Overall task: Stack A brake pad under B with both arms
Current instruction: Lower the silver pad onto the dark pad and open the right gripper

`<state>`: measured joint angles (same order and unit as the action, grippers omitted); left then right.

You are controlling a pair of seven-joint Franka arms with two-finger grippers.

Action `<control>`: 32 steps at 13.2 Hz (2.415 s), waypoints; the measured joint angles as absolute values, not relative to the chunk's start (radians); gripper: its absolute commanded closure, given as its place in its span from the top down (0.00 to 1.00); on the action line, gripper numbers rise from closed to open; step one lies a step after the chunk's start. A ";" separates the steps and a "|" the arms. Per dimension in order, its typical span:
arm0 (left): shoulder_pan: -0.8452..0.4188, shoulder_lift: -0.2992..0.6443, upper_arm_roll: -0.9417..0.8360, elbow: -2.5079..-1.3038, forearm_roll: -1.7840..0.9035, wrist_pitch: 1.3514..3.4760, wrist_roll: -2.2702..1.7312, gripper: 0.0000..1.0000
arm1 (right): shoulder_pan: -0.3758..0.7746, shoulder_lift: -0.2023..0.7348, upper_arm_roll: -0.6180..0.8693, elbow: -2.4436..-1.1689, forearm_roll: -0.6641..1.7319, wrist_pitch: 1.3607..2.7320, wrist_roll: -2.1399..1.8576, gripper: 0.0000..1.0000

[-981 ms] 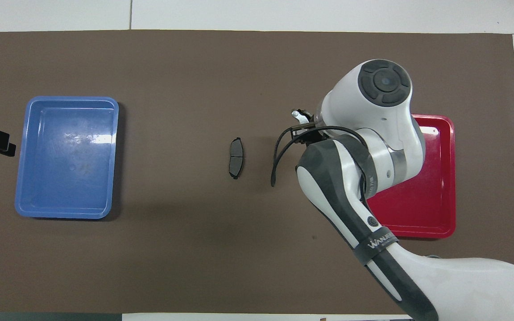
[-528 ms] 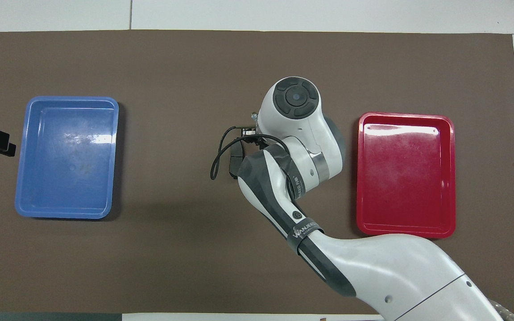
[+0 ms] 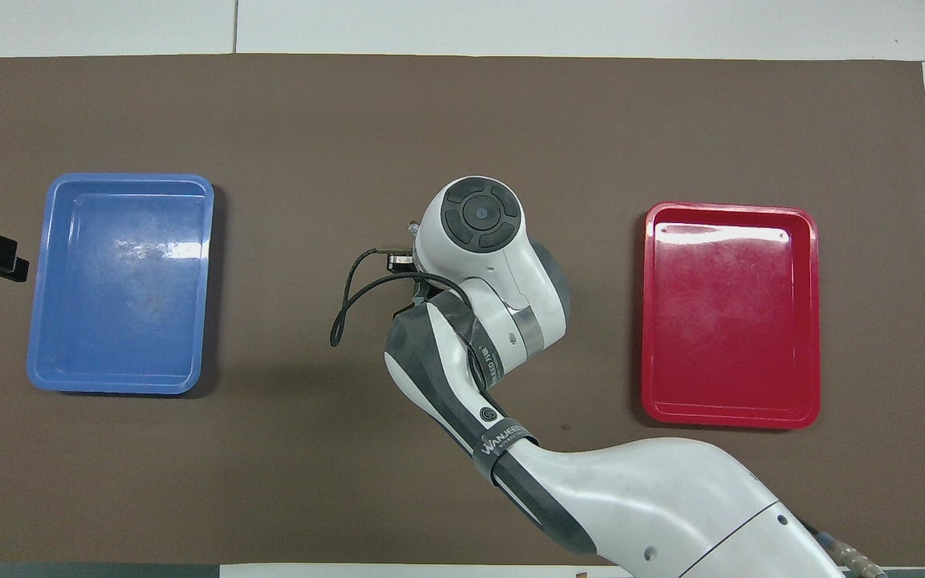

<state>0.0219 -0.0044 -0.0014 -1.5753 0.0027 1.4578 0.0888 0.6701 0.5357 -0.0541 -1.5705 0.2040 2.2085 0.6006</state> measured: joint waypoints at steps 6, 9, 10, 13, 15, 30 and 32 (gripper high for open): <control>0.022 -0.004 -0.001 -1.575 0.003 1.458 0.089 1.00 | 0.674 0.578 -0.054 -1.572 0.201 2.245 0.600 0.00; 0.022 -0.004 -0.001 -1.575 0.003 1.458 0.089 1.00 | 0.674 0.579 -0.054 -1.573 0.198 2.245 0.594 0.00; 0.022 -0.004 -0.001 -1.575 0.003 1.458 0.089 1.00 | 0.675 0.580 -0.054 -1.576 0.196 2.245 0.588 0.00; 0.022 -0.004 -0.001 -1.575 0.003 1.458 0.089 1.00 | 0.675 0.585 -0.054 -1.588 0.193 2.245 0.570 0.00; 0.022 -0.004 -0.001 -1.575 0.003 1.458 0.089 1.00 | 0.675 0.585 -0.055 -1.594 0.193 2.246 0.565 0.00; 0.022 -0.004 -0.001 -1.575 0.003 1.458 0.089 1.00 | 0.675 0.581 -0.054 -1.621 0.192 2.306 0.564 0.99; 0.022 -0.004 -0.001 -1.575 0.003 1.458 0.089 1.00 | 0.675 0.581 -0.053 -1.622 0.192 2.310 0.564 1.00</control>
<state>0.0219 -0.0044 -0.0015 -1.5754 0.0027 1.4578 0.0889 0.6751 0.5807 -0.0533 -1.6224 0.1922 2.3096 0.5642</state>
